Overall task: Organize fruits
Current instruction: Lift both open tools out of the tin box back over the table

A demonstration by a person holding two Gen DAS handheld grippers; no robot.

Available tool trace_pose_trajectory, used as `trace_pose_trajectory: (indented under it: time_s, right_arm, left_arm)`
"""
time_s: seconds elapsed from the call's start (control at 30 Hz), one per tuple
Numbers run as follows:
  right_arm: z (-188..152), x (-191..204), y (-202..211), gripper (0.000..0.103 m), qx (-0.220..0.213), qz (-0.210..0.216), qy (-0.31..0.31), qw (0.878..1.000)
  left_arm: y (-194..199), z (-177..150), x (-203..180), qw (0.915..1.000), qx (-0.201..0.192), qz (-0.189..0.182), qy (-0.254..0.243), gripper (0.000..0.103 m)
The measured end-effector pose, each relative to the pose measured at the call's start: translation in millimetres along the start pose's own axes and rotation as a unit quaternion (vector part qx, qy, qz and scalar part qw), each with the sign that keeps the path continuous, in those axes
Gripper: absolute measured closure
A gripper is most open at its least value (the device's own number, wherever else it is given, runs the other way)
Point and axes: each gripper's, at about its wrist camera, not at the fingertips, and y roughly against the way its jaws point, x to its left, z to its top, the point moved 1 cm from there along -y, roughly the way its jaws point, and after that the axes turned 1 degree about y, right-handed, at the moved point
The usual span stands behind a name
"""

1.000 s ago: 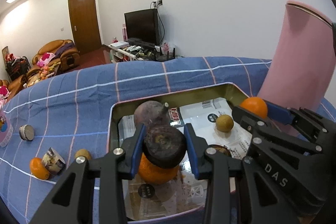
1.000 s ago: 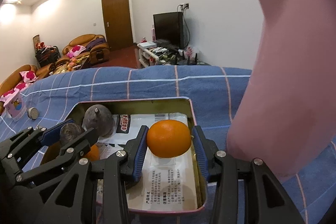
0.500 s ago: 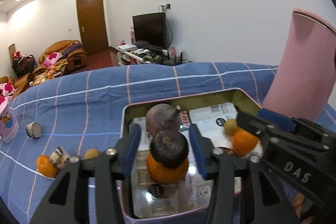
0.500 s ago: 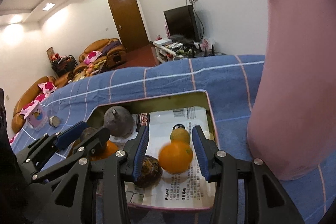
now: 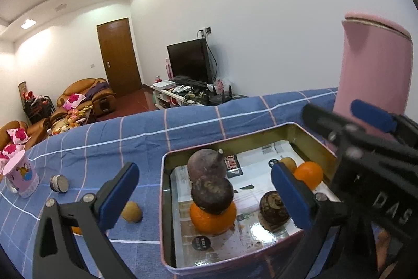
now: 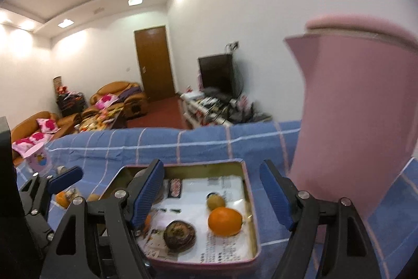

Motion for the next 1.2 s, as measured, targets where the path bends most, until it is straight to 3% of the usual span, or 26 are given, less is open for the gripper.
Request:
trace_pose_trajectory:
  time_s: [0.13, 0.3, 0.77, 1.2]
  right_arm:
    - [-0.3, 2.2, 5.9, 0.025, -0.036, -0.041, 0.023, 0.998]
    - [-3.8, 2.7, 5.7, 0.021, -0.038, -0.054, 0.031, 0.997]
    - [-9.4, -1.0, 13.4, 0.021, -0.028, -0.065, 0.011, 0.997]
    - [-18.2, 20.8, 28.5, 0.021, -0.011, -0.077, -0.026, 0.997]
  left_arm:
    - [6.0, -0.9, 4.7, 0.9998, -0.015, 0.013, 0.003, 0.0]
    - [12.9, -0.2, 9.3, 0.9982, -0.043, 0.042, -0.004, 0.0]
    - [19.1, -8.4, 26.8, 0.9987, -0.027, 0.041, 0.01, 0.0]
    - [31.7, -20.5, 54.6, 0.9988, -0.011, 0.043, 0.022, 0.0]
